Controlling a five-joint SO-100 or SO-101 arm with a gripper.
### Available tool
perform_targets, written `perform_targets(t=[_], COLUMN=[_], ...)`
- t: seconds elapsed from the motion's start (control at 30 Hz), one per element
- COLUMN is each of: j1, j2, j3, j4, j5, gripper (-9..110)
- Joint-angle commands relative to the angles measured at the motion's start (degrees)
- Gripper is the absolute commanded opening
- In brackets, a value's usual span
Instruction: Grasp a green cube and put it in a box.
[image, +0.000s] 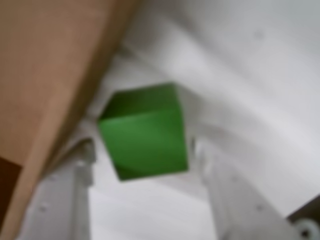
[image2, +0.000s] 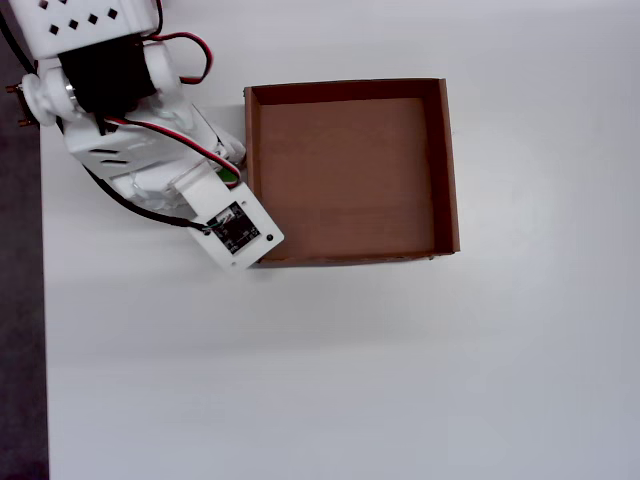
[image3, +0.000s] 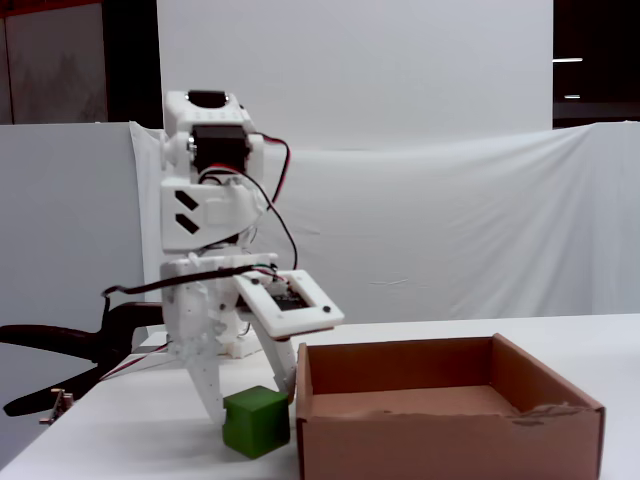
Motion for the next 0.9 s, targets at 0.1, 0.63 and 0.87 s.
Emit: perform_targets(t=[0.1, 0.63, 0.87], j1=[0.7, 0.6, 0.3], j2=[1.1, 1.3, 1.6], j3=[0.1, 2.2, 2.0], j4=[-1.1, -4.6, -4.0], j5=[-1.3, -0.6, -0.4], gripper=[27, 27, 27])
